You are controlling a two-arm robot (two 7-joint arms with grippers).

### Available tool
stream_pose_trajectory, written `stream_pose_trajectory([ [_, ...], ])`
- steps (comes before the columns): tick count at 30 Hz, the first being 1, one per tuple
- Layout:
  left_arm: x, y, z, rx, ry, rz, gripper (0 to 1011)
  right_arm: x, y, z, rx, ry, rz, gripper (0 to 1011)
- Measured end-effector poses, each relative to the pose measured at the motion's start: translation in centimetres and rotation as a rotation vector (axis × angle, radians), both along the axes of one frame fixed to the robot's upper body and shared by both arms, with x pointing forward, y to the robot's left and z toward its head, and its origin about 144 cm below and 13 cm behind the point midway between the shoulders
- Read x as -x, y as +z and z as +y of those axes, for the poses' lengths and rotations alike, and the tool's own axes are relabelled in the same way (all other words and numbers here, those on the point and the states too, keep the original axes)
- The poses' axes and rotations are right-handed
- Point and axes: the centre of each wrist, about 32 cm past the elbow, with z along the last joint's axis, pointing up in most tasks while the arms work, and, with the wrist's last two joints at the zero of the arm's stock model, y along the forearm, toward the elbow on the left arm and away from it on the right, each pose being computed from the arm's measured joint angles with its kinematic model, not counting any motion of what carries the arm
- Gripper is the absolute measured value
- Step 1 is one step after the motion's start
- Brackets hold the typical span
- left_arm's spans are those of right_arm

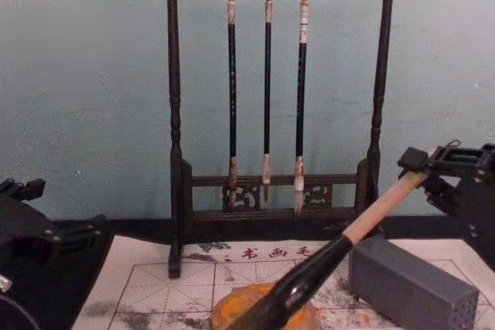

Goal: Pick up the brush from the inkstone, write on the paper, then place the brush back to its original position.

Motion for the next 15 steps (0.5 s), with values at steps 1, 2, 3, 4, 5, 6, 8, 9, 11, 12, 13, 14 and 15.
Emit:
stream_pose_trajectory([
  [1,0.00,0.00,0.00,0.000,0.000,0.000,1001,0.00,0.02,-0.01,0.004,0.007,-0.002,188],
  [2,0.00,0.00,0.00,0.000,0.000,0.000,1001,0.00,0.03,-0.03,0.007,0.013,-0.004,188],
  [3,0.00,0.00,0.00,0.000,0.000,0.000,1001,0.01,0.04,-0.07,0.013,0.025,-0.007,188],
  [4,0.00,0.00,0.00,0.000,0.000,0.000,1001,0.01,0.04,-0.09,0.017,0.031,-0.009,188],
  [5,0.00,0.00,0.00,0.000,0.000,0.000,1001,0.01,0.04,-0.10,0.020,0.038,-0.010,188],
  [6,0.00,0.00,0.00,0.000,0.000,0.000,1001,0.02,0.03,-0.10,0.028,0.053,-0.014,188],
  [8,0.00,0.00,0.00,0.000,0.000,0.000,1001,0.04,0.02,-0.11,0.035,0.068,-0.018,188],
  [9,0.00,0.00,0.00,0.000,0.000,0.000,1001,0.04,0.01,-0.12,0.038,0.074,-0.020,188],
  [11,0.00,0.00,0.00,0.000,0.000,0.000,1001,0.08,-0.02,-0.19,0.052,0.095,-0.026,188],
  [12,0.00,0.00,0.00,0.000,0.000,0.000,1001,0.11,-0.04,-0.20,0.060,0.109,-0.029,188],
  [13,0.00,0.00,0.00,0.000,0.000,0.000,1001,0.13,-0.05,-0.20,0.065,0.117,-0.030,188],
  [14,0.00,0.00,0.00,0.000,0.000,0.000,1001,0.14,-0.05,-0.21,0.069,0.123,-0.032,188],
  [15,0.00,0.00,0.00,0.000,0.000,0.000,1001,0.16,-0.05,-0.20,0.074,0.132,-0.035,188],
])
